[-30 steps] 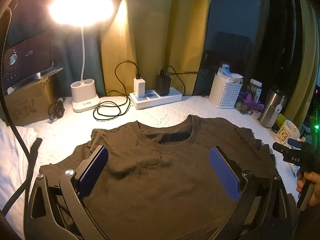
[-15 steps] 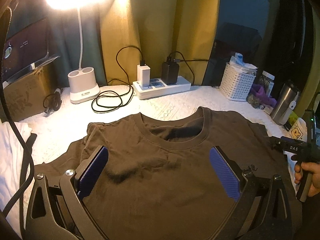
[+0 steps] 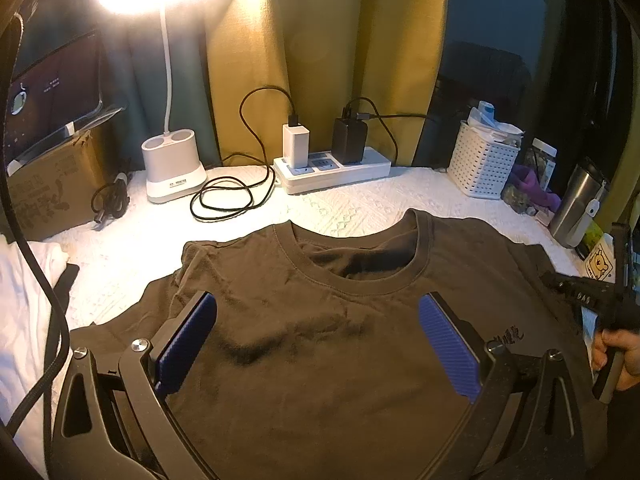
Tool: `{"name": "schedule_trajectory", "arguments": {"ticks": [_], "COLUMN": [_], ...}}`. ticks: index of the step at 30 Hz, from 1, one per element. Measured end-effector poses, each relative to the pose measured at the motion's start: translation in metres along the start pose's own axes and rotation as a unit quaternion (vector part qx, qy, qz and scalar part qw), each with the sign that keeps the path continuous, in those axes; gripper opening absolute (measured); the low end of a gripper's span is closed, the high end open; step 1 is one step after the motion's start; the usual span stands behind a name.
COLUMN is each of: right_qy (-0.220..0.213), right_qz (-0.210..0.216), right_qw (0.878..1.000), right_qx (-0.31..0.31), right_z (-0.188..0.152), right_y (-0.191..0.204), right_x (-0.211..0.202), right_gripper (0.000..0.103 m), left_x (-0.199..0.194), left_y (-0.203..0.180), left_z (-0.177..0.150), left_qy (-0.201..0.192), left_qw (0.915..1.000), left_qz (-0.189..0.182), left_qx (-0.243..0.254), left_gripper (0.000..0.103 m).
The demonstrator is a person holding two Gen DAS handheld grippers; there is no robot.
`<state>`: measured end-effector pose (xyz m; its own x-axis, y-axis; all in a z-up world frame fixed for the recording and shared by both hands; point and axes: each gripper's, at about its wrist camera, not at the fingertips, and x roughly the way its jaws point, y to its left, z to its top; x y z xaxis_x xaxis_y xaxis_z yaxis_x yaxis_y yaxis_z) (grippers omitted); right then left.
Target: Fold small clothes
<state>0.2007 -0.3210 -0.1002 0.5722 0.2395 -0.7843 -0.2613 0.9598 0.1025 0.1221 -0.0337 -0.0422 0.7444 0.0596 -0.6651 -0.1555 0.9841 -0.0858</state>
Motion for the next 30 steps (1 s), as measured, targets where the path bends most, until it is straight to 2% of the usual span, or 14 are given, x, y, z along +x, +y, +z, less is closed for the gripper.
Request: {"name": "schedule_trajectory", "arguments": {"ticks": [7, 12, 20, 26, 30], "right_qy": [-0.035, -0.051, -0.076, -0.083, -0.073], "right_qz": [-0.046, -0.049, -0.038, -0.024, -0.011], "right_qw": [0.998, 0.997, 0.996, 0.996, 0.996], "right_qx": [0.031, 0.033, 0.012, -0.028, -0.052], "right_z": [0.005, 0.004, 0.010, 0.016, 0.017], "right_y": [-0.035, -0.038, -0.003, 0.041, 0.077], "right_x": [-0.033, -0.055, -0.080, -0.094, -0.089], "right_gripper": [0.006, 0.006, 0.006, 0.006, 0.006], "left_x": [-0.009, -0.015, -0.032, -0.041, -0.045], "left_y": [0.002, 0.002, 0.012, 0.033, 0.052], "left_z": [-0.002, -0.003, -0.006, -0.011, -0.017], "left_qy": [-0.003, -0.007, -0.021, -0.028, -0.029], "left_qw": [1.0000, 1.0000, 0.9997, 0.9992, 0.9987], "left_qz": [0.006, 0.001, -0.006, -0.012, -0.013], "left_qx": [-0.005, -0.005, -0.011, -0.028, -0.041], "left_gripper": [0.100, 0.100, 0.100, 0.100, 0.100]}}
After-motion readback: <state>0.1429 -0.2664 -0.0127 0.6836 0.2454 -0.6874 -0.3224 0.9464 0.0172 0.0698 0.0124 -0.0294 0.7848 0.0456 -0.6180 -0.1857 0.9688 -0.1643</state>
